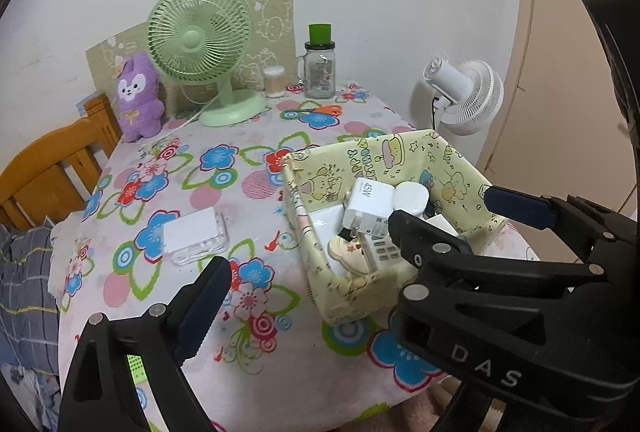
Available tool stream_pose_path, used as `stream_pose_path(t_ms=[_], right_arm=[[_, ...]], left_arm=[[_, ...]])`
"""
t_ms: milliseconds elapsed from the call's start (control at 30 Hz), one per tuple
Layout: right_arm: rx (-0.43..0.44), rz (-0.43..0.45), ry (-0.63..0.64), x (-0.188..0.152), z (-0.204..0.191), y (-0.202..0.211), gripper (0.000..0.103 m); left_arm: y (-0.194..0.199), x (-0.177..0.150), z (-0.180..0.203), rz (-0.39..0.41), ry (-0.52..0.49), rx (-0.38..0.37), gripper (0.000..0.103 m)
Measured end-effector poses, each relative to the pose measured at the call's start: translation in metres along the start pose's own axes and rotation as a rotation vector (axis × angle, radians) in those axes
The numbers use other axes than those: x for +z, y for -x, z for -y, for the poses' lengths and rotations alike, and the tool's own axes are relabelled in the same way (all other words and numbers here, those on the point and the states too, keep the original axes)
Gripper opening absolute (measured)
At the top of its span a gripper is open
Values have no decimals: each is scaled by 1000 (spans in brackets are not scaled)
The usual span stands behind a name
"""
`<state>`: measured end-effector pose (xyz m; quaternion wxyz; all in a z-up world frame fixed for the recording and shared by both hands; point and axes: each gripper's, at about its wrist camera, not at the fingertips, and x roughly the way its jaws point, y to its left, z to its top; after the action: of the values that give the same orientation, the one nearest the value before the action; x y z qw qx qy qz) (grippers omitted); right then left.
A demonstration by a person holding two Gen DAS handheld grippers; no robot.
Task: Organize rigid objects
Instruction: 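Open both grippers and withdraw them from the yellow box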
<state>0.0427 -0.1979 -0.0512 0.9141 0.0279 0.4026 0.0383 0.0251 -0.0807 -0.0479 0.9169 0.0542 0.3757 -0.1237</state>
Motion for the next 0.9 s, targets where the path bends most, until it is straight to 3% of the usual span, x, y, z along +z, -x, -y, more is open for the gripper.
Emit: stream_pose_path(t_ms=[500, 600, 900], right_arm=[[40, 9, 58, -11, -48, 12, 83], [28, 9, 70, -13, -58, 10, 89], [44, 14, 99, -15, -84, 10, 91]], left_arm=[[23, -24, -38, 25, 44, 45, 102], [26, -29, -46, 28, 46, 57, 103], [31, -38, -69, 30, 90, 65, 103]])
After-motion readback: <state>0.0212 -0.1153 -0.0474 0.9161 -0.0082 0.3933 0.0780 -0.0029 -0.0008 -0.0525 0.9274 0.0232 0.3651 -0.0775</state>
